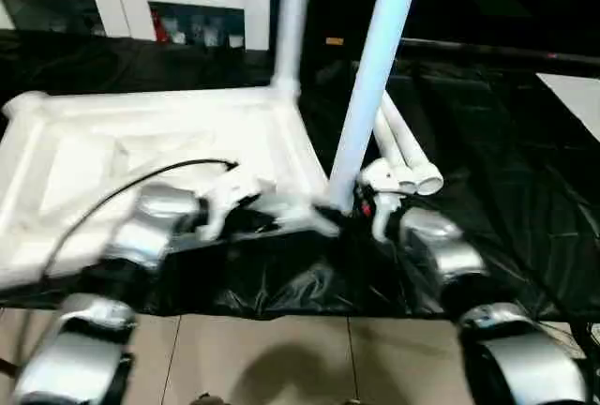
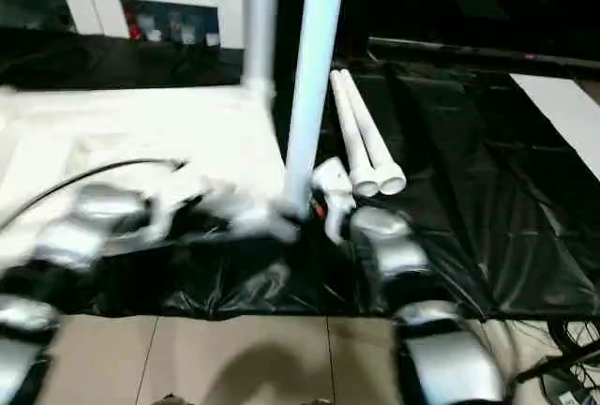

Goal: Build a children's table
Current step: Rotate leg to tighten

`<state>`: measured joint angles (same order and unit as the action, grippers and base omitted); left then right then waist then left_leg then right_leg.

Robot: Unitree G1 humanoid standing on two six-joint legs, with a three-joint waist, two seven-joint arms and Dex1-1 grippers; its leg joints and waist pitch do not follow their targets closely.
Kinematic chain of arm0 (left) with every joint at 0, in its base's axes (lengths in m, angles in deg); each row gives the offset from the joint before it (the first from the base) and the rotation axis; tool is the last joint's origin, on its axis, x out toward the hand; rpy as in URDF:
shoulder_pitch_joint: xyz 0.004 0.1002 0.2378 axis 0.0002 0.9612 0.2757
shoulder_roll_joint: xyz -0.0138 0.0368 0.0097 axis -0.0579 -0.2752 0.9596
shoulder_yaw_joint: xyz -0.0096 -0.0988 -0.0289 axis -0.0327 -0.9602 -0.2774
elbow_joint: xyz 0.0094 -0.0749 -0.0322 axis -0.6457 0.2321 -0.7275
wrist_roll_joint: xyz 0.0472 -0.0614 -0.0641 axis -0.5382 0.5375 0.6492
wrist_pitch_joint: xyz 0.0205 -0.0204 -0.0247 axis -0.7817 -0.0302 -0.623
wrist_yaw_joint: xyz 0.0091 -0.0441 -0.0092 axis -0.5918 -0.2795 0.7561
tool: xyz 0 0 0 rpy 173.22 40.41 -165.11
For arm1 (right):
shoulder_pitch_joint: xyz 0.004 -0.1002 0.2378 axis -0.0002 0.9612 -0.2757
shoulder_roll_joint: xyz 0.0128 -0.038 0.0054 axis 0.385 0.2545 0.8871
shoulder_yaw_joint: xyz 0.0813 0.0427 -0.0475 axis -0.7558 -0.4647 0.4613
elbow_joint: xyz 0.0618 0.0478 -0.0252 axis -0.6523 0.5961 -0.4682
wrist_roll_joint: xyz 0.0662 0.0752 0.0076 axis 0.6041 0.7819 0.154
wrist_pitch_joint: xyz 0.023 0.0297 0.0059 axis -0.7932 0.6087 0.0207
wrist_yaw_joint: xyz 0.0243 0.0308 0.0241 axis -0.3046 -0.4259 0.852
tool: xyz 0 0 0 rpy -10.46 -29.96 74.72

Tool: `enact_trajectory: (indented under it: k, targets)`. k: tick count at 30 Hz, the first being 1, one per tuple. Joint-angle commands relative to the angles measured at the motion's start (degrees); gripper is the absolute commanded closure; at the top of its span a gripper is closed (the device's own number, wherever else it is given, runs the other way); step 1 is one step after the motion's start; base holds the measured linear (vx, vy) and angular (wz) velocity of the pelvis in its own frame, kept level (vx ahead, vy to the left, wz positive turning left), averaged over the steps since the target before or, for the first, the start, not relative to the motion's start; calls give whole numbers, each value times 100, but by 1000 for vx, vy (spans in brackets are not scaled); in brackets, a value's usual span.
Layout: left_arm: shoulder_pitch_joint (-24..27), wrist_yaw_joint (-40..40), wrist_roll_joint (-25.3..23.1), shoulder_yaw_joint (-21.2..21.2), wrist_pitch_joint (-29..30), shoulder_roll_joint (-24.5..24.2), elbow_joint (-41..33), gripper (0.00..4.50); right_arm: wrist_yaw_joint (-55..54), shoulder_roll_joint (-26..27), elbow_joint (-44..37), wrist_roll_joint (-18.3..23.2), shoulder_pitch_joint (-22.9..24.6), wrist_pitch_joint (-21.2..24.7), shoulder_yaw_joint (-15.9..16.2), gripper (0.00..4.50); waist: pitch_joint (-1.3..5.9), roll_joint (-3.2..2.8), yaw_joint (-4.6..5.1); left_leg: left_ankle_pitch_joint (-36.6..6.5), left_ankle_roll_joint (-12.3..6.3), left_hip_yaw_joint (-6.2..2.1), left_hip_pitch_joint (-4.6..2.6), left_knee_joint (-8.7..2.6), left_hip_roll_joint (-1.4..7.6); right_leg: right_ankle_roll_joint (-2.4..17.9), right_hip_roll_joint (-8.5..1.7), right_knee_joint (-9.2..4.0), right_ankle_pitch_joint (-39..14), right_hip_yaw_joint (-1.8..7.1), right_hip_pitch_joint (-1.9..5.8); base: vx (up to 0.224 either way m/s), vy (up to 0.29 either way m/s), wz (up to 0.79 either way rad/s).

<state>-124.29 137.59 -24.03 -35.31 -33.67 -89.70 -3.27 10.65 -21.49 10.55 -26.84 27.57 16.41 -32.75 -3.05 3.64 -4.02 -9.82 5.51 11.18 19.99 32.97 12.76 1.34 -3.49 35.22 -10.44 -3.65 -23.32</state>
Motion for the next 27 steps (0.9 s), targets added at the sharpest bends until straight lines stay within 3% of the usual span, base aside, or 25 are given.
enact_trajectory:
  k: [1,3,5,6,9,13,18,20,22,23,27]
  targets:
    - [-130,-746,110,41,49,556,49,450,-435,519,185,-115,-75,141,264,176,324,-25,20,-1564,86,-67,-87,-368,77,795,-443,-537,-2346,277,189,0,0,0]
    - [-126,-867,69,75,62,656,29,450,-581,627,209,-81,-110,139,238,176,330,-40,20,-1521,44,-64,-70,-364,74,802,-435,-525,-2185,280,196,0,0,0]
    - [-136,-1021,11,154,49,822,27,450,-684,772,178,-156,-149,-89,328,106,344,-52,6,-1414,-16,-52,-59,-358,76,834,-425,-501,-1881,282,206,0,0,0]
    - [-136,-973,32,186,2,858,29,450,-637,802,140,-163,-155,-238,357,106,353,-48,0,-1359,-64,-44,-46,-352,71,869,-422,-481,-1734,284,217,0,0,0]
    - [-136,-889,-5,159,-89,808,58,450,-439,727,136,-150,-161,-322,283,82,365,-59,-11,-1192,-149,-40,-11,-349,66,940,-423,-445,-1410,283,250,0,0,0]
    - [-40,-389,49,161,-321,511,-47,450,127,370,62,-177,-157,-418,304,46,369,-63,-14,-1172,-206,-41,1,-345,66,970,-426,-439,-1363,281,273,0,0,0]
    - [167,531,288,182,-542,114,-324,450,1302,-118,-65,-144,-139,-426,545,46,360,-60,24,-1156,-316,-45,31,-338,77,1087,-426,-427,-1298,273,294,0,0,0]
    - [237,894,347,207,-590,-69,-407,450,1884,-298,-120,-141,-107,-436,674,46,366,-57,33,-1131,-325,-41,12,-334,93,1145,-430,-412,-1234,278,285,0,0,0]
    - [284,1206,423,211,-617,-230,-460,450,2578,-448,-259,-61,-37,-377,790,46,365,-70,14,-1103,-353,-28,9,-329,109,1189,-411,-396,-1122,272,284,0,0,0]
    - [304,1502,478,222,-665,-389,-464,450,3193,-575,-415,12,26,-273,870,46,363,-48,10,-1080,-379,-22,21,-327,111,1219,-404,-385,-1065,263,296,0,0,0]
    - [310,1901,550,234,-669,-604,-499,450,4024,-778,-626,30,102,-194,1069,46,359,-56,-32,-1085,-398,-17,8,-322,123,1254,-412,-370,-1069,263,284,0,0,0]
